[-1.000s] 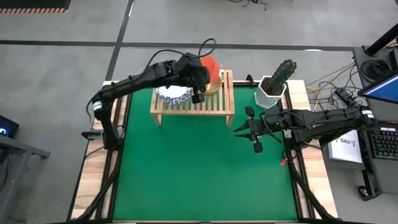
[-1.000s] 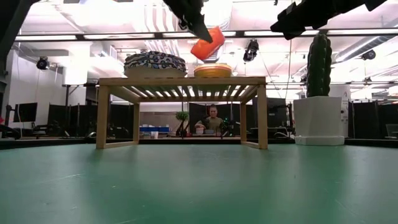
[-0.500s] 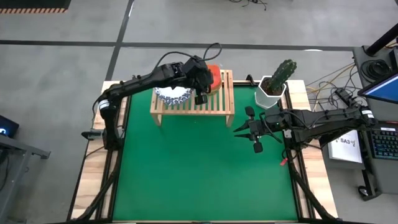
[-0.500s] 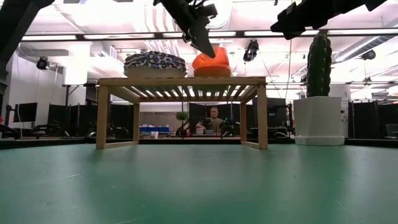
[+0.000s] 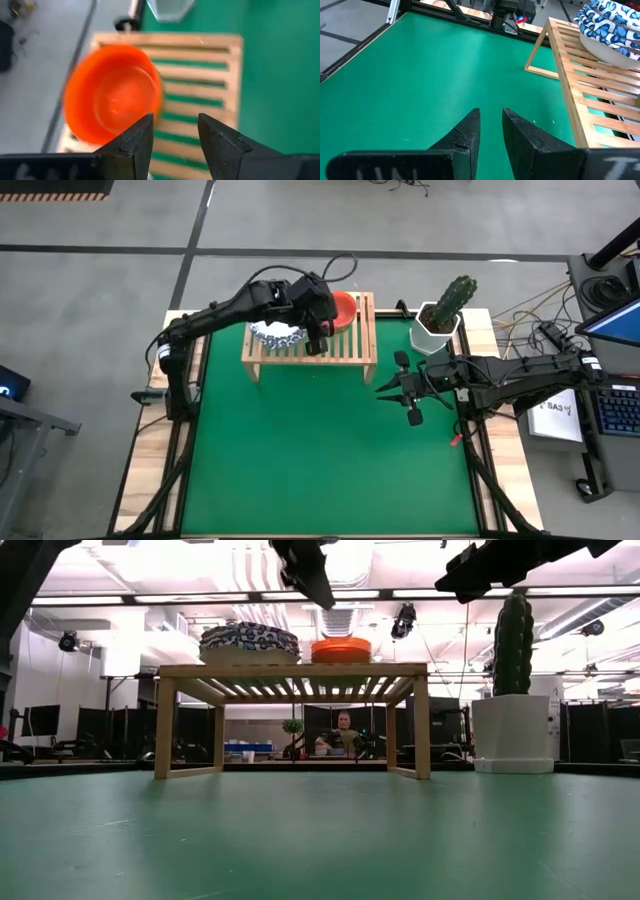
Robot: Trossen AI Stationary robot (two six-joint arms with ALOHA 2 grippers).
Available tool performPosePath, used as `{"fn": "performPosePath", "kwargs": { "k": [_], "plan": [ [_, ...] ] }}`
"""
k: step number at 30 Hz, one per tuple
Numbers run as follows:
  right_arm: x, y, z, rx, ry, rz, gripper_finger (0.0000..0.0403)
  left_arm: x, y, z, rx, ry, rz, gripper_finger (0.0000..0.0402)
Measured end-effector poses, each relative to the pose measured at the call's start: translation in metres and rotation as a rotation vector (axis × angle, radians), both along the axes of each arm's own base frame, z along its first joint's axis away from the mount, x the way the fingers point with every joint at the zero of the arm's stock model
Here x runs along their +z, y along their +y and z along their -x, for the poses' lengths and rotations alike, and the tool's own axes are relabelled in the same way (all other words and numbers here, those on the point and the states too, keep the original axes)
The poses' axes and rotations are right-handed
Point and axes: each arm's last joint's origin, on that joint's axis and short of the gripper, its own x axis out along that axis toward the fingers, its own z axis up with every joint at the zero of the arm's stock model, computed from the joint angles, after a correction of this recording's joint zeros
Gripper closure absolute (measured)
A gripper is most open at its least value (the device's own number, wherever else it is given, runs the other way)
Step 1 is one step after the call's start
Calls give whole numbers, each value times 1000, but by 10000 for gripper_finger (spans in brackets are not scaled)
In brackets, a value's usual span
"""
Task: Place and stack bowls onto a shelf
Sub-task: Return to Home Position
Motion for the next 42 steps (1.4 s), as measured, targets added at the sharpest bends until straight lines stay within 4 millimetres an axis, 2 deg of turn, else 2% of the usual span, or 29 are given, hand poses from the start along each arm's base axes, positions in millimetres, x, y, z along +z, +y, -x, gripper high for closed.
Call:
{"fn": "performPosePath", "kwargs": {
  "k": [3,6,11,15,19,24,31,34,42],
  "plan": [
    [-3,0,0,9,3,21,332,-2,-22,4,-24,63,58,273],
    [-8,0,-1,22,-30,50,332,-7,-54,6,-117,77,117,284],
    [-18,-2,-1,41,-95,114,332,-28,-102,20,-226,62,134,303],
    [-18,-10,1,6,-113,108,332,-50,-129,44,-263,-44,161,314],
    [-16,-16,1,56,-147,76,333,-72,-147,76,-302,-198,196,321],
    [-17,-23,1,77,-159,56,332,-92,-153,124,-316,-385,248,327],
    [-22,-33,3,30,-145,56,333,-119,-138,189,-313,-578,239,333],
    [-24,-36,4,67,-143,31,333,-130,-131,212,-302,-674,229,341],
    [-30,-46,7,51,-136,-9,333,-152,-122,256,-289,-836,212,364]
  ]
}}
